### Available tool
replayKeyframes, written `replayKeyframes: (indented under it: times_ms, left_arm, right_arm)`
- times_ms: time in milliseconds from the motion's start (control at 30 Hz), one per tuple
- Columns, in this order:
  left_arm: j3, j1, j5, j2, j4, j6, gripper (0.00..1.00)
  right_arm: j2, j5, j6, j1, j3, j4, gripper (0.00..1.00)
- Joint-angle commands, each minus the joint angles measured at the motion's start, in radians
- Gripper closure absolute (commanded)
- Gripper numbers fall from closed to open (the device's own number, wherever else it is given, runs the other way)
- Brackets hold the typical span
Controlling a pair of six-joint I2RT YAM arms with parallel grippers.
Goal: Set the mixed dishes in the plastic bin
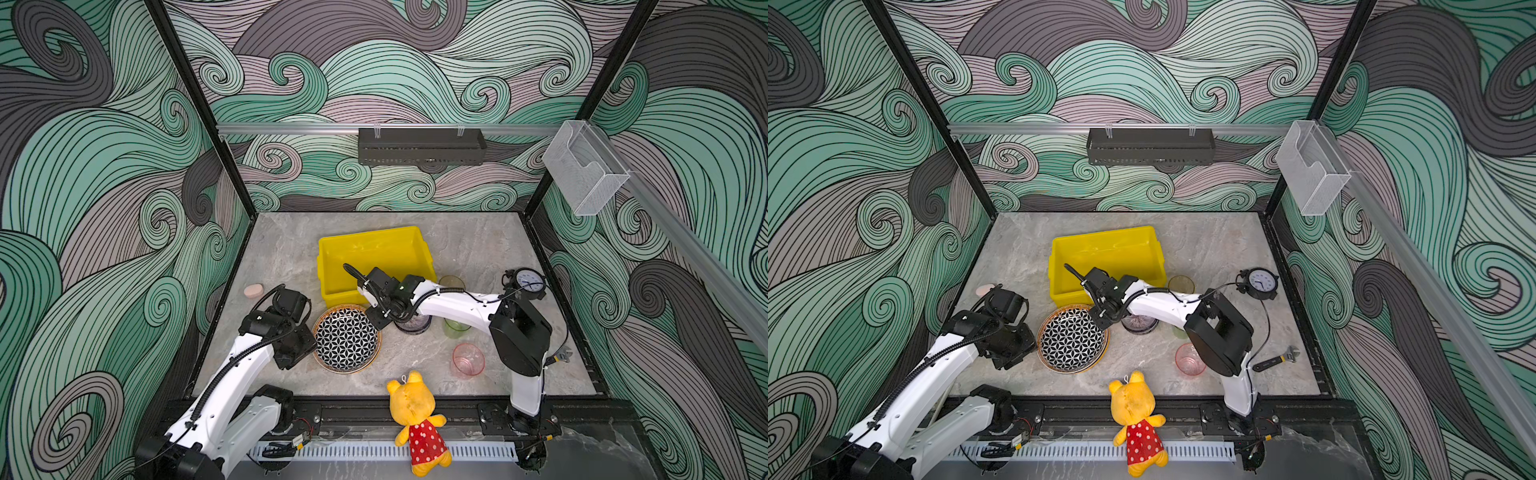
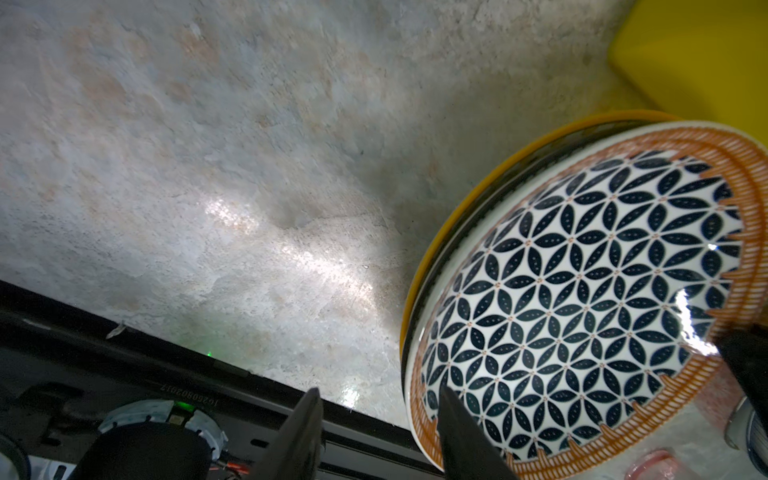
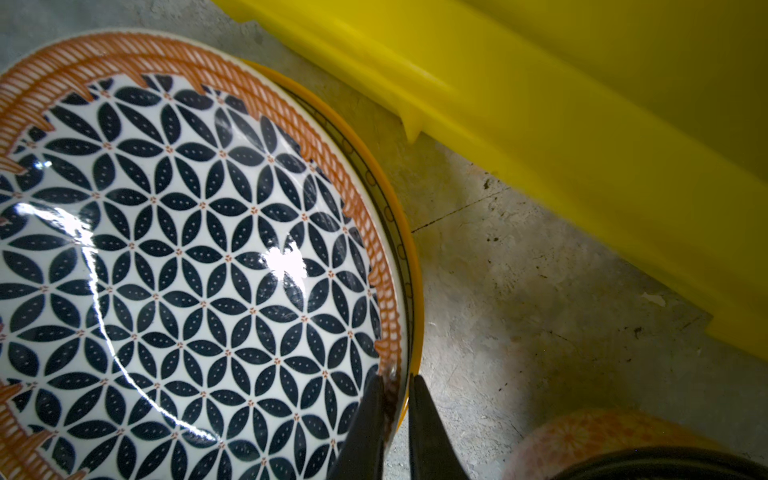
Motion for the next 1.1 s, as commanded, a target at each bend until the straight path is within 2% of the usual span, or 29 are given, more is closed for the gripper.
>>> replayKeyframes:
  times_ms: [0,1067]
  left_arm:
    - [-0.018,-0.01,0.016,0.009,0.025,-0.033,0.53]
    - [-0.079,-0.025,0.062,0.032,0.132,-0.051,0.57]
  right_arm:
    - [0.019,-0.019,0.005,0.0,0.02,-0.02,0.86]
    - [0.074,-0.103,0.023,0.028,0.033,-0.008,0.89]
